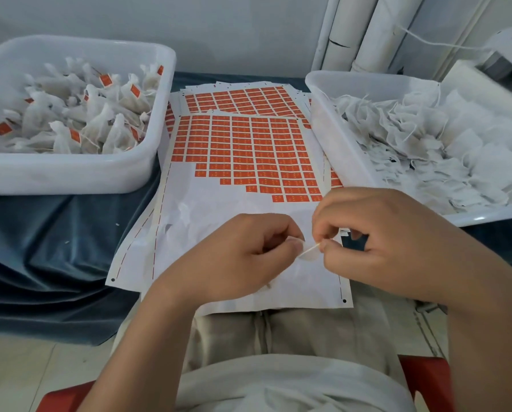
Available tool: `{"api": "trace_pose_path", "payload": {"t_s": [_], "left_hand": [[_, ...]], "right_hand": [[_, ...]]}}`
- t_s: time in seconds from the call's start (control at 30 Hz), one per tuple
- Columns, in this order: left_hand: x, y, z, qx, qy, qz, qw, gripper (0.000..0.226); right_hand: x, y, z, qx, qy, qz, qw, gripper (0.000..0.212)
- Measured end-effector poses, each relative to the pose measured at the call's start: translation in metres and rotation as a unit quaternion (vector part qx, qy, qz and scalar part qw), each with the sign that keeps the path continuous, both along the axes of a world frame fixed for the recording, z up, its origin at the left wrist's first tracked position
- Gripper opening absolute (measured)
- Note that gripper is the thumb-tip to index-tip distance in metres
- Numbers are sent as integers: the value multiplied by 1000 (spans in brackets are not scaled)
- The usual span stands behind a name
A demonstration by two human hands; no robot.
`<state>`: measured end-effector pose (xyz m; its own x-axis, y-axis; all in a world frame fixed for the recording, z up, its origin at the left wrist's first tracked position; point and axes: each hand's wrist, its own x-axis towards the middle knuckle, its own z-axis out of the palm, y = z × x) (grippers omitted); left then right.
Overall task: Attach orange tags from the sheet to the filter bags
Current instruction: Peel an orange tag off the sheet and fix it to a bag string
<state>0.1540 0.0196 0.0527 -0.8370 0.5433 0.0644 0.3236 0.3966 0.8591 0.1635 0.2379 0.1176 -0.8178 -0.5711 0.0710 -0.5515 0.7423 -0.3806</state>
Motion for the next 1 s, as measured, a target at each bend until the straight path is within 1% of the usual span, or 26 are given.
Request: {"api": "trace_pose_path", "payload": {"t_s": [0.17,0.27,0.47,0.57,0.63,0.7,0.8,0.9,1.0], "left_hand": [[-1,-3,0,-8,32,-12,999,22],[-1,-5,1,-12,28,-18,999,21],[0,-7,1,-43,27,-50,997,27],[1,-6,3,-25,34,-34,999,33],[1,-4,3,0,37,0,999,42],[-1,-2,2,35,17,46,998,47],[-4,-1,1,97,-49,102,989,54],[-6,-2,2,133,-120,148,973,56],[-9,-3,1,163,-186,160,956,51]], "right_hand": [[-6,0,-7,13,2,-3,1000,15],[-9,1,-9,20,1,-3,1000,18],[-12,-1,-15,25,-8,19,999,15],[-17,-1,-19,18,-14,29,999,16],[-21,0,-20,2,-15,26,1000,15],[-23,2,-21,-27,-19,18,999,14],[-26,2,-23,-56,-8,6,998,13],[-26,1,-24,-75,40,5,996,12],[-25,0,-24,-85,98,10,991,12]]}}
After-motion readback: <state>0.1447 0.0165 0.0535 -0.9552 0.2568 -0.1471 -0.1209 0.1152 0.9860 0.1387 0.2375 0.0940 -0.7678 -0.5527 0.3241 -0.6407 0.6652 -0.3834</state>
